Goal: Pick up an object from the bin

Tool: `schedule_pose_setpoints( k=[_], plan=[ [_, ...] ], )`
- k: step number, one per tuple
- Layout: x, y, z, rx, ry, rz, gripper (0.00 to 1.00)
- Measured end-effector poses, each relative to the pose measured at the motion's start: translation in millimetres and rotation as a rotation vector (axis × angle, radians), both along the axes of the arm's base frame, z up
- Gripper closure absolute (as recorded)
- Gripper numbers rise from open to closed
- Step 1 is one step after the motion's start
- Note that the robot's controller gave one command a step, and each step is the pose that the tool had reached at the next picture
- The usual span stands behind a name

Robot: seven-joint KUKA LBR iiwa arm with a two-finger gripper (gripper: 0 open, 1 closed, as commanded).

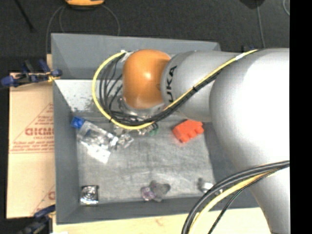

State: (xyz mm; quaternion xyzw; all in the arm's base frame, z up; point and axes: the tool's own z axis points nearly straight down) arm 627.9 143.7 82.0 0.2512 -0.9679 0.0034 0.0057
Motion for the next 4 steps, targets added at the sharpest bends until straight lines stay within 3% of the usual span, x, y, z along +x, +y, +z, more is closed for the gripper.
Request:
schedule_pose_setpoints(
  k=[1, 2, 3, 4],
  plan=[
    [0.0, 9.7, 149.2, 0.011, -0.023, 0.046, 1.0],
    [-1.7, 9.7, 143.5, 0.011, -0.015, 0.046, 0.0],
    [-71.9, 25.3, 36.4, 0.015, -0.029, -0.032, 0.0],
    [-65.1, 32.5, 30.6, 0.023, -0.04, -0.136, 0.0]
  ],
)
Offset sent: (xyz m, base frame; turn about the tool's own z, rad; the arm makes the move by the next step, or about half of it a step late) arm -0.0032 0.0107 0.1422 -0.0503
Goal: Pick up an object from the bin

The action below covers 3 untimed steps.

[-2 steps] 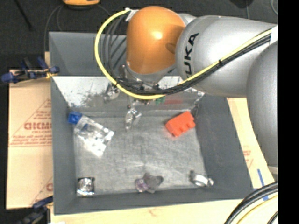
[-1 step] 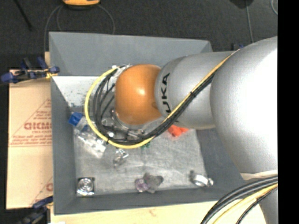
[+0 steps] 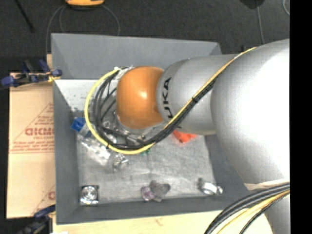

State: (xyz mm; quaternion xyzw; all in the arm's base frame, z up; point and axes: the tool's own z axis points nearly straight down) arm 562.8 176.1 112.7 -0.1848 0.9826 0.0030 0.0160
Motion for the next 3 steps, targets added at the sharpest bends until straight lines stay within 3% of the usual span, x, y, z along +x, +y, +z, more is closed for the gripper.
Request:
schedule_pose_setpoints(
  k=[1, 2, 3],
  plan=[
    [32.7, 2.6, -4.1, -0.005, -0.015, 0.241, 0.0],
    [40.1, 23.1, 3.5, -0.009, 0.016, 0.158, 0.0],
    [43.3, 22.7, 7.3, -0.007, 0.004, 0.156, 1.0]
  ],
)
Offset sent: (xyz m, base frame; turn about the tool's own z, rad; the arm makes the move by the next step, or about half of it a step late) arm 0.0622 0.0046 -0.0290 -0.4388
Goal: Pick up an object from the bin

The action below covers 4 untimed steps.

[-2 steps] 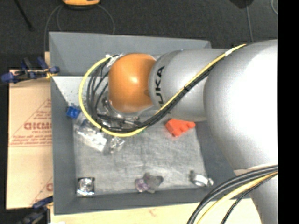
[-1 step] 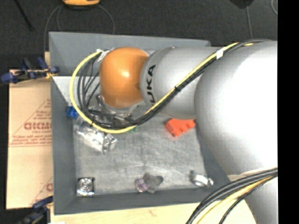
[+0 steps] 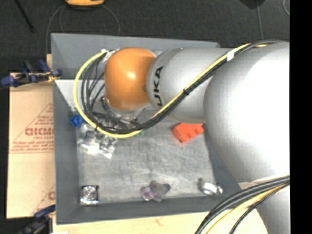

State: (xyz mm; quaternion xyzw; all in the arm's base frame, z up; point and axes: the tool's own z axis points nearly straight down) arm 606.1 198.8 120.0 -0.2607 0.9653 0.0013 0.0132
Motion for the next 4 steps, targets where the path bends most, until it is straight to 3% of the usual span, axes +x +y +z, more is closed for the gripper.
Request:
schedule_pose_setpoints(
  k=[1, 2, 3, 4],
  plan=[
    [11.6, -13.9, 111.3, -0.008, 0.01, 0.047, 1.0],
    [9.5, -13.7, 105.9, -0.009, 0.019, 0.048, 0.0],
    [-17.4, -41.0, 10.1, -0.014, 0.029, 0.135, 0.0],
    [-2.1, -42.7, -36.1, -0.006, 0.018, 0.045, 0.0]
  ],
)
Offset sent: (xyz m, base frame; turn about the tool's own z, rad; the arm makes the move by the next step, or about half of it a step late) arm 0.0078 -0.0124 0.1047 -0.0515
